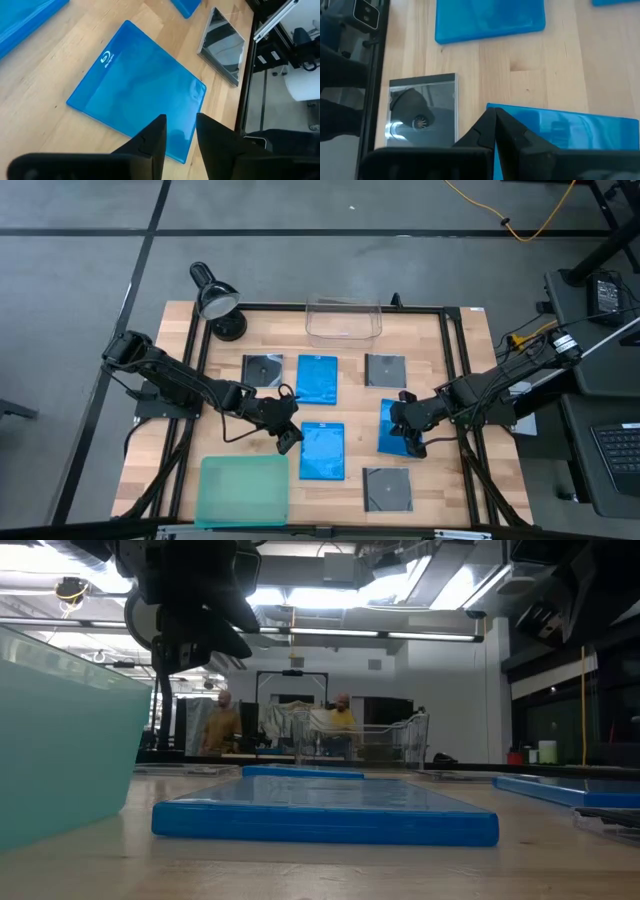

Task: Pick & place jewel cases by type
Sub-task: Put the bottom left blue CD case into the blue bin

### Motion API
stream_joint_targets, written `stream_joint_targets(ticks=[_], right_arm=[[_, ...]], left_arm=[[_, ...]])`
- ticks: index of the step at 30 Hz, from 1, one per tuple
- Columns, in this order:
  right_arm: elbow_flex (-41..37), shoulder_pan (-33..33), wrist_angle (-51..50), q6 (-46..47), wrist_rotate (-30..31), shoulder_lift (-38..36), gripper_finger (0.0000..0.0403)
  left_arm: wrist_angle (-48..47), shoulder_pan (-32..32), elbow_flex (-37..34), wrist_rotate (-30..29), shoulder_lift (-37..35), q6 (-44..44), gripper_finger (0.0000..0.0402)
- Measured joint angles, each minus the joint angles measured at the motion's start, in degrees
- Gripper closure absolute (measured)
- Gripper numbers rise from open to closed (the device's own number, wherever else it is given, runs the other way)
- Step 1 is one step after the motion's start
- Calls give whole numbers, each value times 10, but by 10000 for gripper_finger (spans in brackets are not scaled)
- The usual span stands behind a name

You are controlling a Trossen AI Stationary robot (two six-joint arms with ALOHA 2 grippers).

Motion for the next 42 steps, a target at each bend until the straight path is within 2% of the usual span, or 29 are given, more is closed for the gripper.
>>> stream_joint_targets(ticks=[6, 11, 16, 20, 27, 31, 42], right_arm=[[0, 0, 0, -35, 5, 2, 391], [0, -21, 7, -92, 11, 32, 391], [0, -54, 52, -146, -45, 80, 391], [0, -71, 89, -176, -80, 122, 391], [0, -88, 121, -210, -100, 179, 391], [0, -94, 120, -235, -100, 200, 391], [0, -98, 145, -281, -100, 220, 391]], left_arm=[[-9, -2, 0, -1, 0, -9, 281], [-76, -12, 0, -6, 0, -46, 265], [-115, -23, 0, -6, 0, -77, 249], [-120, -32, 0, -32, 4, -93, 239], [-113, -29, -1, -49, 39, -118, 227], [-69, -20, -1, -43, 59, -159, 223], [-6, 5, -1, -49, 64, -267, 223]])
